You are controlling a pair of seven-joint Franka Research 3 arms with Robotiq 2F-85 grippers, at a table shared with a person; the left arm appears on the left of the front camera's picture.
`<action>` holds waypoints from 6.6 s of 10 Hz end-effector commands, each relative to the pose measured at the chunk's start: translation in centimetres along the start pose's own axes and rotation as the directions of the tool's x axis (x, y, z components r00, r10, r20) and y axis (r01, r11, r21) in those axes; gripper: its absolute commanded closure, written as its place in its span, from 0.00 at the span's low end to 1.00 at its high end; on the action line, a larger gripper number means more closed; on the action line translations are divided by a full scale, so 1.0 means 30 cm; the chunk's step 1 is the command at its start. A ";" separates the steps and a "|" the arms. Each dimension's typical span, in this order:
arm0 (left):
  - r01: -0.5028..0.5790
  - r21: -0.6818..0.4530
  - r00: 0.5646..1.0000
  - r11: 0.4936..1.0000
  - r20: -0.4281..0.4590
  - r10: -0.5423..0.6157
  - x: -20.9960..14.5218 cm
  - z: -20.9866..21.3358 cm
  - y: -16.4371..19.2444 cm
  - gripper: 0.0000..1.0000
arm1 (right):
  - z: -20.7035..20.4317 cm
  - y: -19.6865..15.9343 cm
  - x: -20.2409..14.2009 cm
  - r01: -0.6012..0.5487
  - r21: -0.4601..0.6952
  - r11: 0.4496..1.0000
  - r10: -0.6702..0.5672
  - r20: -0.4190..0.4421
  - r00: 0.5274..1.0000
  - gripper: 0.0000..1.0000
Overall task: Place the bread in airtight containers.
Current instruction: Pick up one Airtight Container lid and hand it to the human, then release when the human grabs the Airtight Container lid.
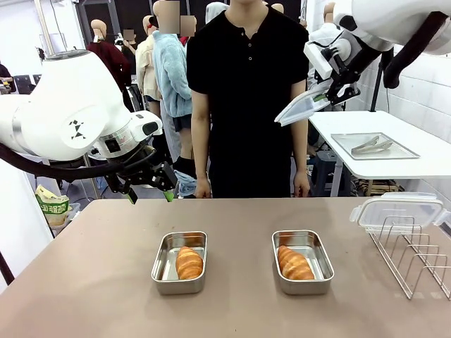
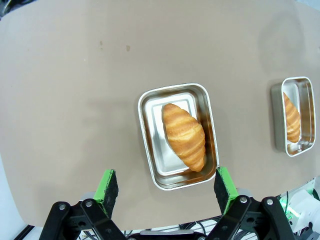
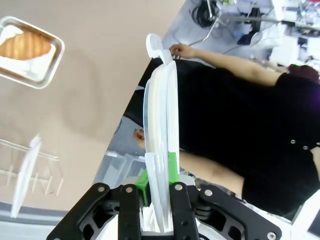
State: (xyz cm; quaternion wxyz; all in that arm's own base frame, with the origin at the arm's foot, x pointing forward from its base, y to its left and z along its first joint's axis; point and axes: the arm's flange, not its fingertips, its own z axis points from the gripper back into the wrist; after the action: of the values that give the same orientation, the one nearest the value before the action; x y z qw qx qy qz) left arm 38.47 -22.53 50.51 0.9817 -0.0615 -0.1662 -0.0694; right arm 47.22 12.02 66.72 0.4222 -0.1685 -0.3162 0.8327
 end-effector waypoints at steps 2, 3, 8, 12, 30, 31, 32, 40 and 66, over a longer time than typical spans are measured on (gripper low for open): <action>0.000 0.007 1.000 1.000 0.004 0.000 0.003 0.002 0.003 0.00 | -0.035 -0.021 -0.043 -0.016 0.003 1.000 0.016 0.048 0.999 1.00; 0.000 0.007 1.000 1.000 0.004 0.000 0.003 0.002 0.003 0.00 | -0.037 -0.019 -0.039 -0.006 -0.001 1.000 0.006 0.038 0.999 1.00; 0.000 0.007 1.000 1.000 0.004 0.000 0.003 0.002 0.003 0.00 | -0.034 -0.005 -0.026 0.002 0.003 1.000 -0.002 0.027 1.000 1.00; 0.000 0.007 1.000 1.000 0.004 0.000 0.003 0.002 0.003 0.00 | -0.034 -0.005 -0.026 0.002 0.003 1.000 -0.002 0.027 1.000 1.00; 0.000 0.007 1.000 1.000 0.004 0.000 0.003 0.002 0.003 0.00 | -0.034 -0.005 -0.026 0.002 0.003 1.000 -0.002 0.027 1.000 1.00; 0.000 0.007 1.000 1.000 0.004 0.000 0.003 0.002 0.003 0.00 | -0.034 -0.005 -0.026 0.002 0.003 1.000 -0.002 0.027 1.000 1.00; 0.000 0.007 1.000 1.000 0.004 0.000 0.003 0.002 0.003 0.00 | -0.034 -0.005 -0.026 0.002 0.003 1.000 -0.002 0.027 1.000 1.00; 0.000 0.007 1.000 1.000 0.004 0.000 0.003 0.002 0.003 0.00 | -0.034 -0.005 -0.026 0.002 0.003 1.000 -0.002 0.027 1.000 1.00; 0.000 0.007 1.000 1.000 0.004 0.000 0.003 0.002 0.003 0.00 | -0.050 -0.017 0.014 -0.027 0.040 0.999 0.026 0.025 0.999 0.00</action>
State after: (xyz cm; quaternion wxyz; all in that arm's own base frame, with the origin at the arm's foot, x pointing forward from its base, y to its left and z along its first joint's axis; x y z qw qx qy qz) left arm 38.48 -22.53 50.51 0.9817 -0.0615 -0.1662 -0.0694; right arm 48.25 13.20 65.98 0.4106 -0.1556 -0.3009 0.8466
